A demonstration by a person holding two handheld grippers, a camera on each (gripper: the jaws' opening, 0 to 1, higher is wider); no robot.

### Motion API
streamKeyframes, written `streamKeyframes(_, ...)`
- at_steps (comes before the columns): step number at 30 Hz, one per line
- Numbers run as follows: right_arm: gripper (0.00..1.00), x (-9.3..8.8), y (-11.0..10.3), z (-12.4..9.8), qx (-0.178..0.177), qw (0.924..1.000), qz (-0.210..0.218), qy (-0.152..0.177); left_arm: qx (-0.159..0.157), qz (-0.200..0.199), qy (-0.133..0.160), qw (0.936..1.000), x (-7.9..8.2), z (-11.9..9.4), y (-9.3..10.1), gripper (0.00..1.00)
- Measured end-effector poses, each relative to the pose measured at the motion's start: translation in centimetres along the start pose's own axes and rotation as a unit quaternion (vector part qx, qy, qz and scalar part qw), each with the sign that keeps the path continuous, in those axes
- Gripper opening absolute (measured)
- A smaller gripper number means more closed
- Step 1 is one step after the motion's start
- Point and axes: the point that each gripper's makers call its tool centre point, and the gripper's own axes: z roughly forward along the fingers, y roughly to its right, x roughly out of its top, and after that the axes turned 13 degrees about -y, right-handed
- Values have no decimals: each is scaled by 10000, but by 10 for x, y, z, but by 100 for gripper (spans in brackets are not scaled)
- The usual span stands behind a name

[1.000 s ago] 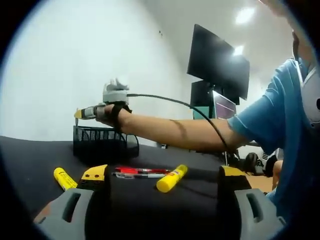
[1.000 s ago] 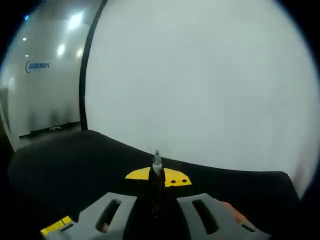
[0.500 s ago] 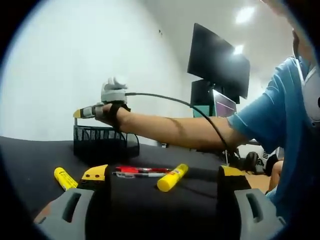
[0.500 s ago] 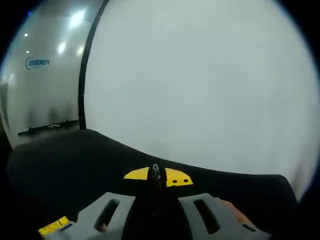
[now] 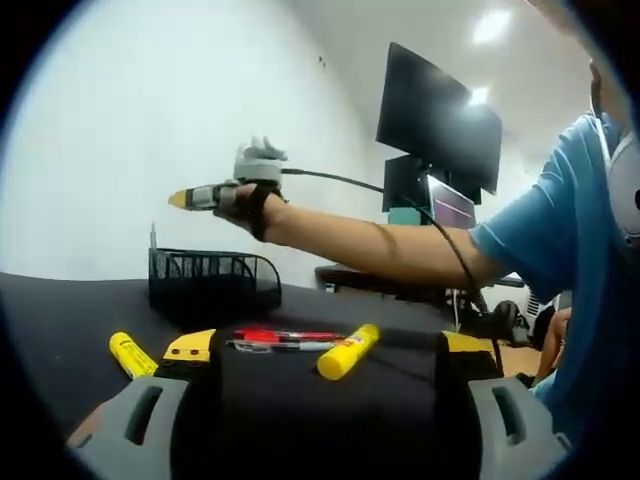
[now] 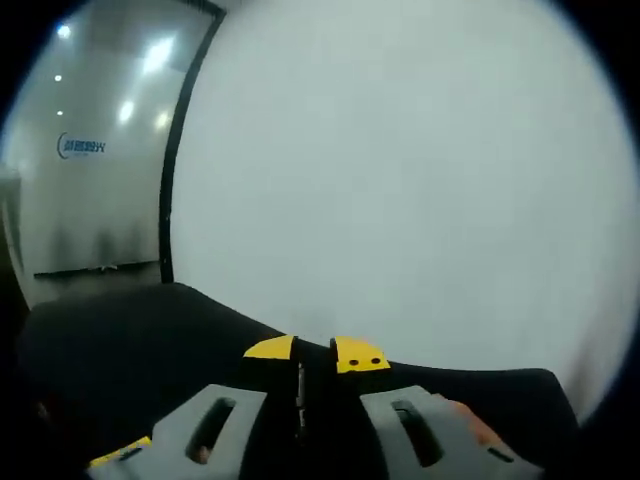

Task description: Pick up pens and glue sticks and place them into the holder.

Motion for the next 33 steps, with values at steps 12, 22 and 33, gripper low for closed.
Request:
streamKeyframes(12, 12, 26, -3, -68, 245, 9984, -167, 476, 133, -173, 78, 9997, 2, -1, -9, 84)
streamKeyframes(22, 20, 31, -16, -132, 460, 9951, -430, 765, 132, -269, 76, 9995, 1, 0, -11, 84)
streamKeyframes(33, 25, 2, -46, -170, 866, 9858, -1439, 18, 47, -396, 216, 9990, 4, 0, -9, 92)
